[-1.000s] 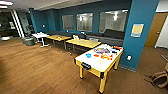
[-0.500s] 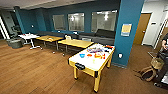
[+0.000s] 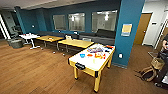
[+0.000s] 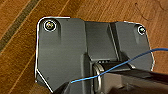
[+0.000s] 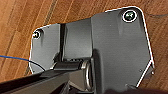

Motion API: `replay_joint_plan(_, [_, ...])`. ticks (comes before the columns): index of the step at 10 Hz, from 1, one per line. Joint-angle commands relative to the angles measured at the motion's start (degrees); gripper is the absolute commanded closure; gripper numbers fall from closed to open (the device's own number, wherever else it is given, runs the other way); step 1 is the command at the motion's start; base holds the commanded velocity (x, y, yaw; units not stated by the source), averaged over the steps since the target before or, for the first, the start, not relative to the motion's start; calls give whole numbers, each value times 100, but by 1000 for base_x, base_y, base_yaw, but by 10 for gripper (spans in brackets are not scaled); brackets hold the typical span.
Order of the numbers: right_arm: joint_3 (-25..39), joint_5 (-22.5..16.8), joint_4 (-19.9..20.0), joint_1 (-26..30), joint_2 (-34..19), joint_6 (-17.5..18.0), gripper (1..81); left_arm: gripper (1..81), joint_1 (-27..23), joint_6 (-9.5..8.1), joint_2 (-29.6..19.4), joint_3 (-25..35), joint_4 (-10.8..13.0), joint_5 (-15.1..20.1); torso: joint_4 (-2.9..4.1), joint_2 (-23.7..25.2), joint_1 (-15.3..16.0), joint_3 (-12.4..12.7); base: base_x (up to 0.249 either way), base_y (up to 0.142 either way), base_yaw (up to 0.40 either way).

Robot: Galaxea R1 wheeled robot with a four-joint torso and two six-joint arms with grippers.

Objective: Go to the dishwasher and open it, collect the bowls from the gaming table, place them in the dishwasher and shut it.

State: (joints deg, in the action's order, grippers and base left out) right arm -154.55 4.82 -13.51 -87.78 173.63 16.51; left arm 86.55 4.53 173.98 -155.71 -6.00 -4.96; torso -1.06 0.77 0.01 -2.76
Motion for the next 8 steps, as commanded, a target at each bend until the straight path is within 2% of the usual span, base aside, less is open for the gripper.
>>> replay_joint_plan(1, [23, -262, 24, 274, 16, -7, 10, 10, -275, 38, 14, 14, 11, 276, 0, 0, 0, 0, 0, 0, 0])
replay_joint_plan(4, [23, -262, 24, 265, 16, -7, 10, 10, -275, 38, 14, 14, 2, 268, 0, 0, 0, 0, 0, 0, 0])
replay_joint_plan(8, [23, -262, 24, 257, 16, -7, 10, 10, -265, 39, 14, 14, -7, 259, 0, 5, -1, 2, 94, 0, 0])
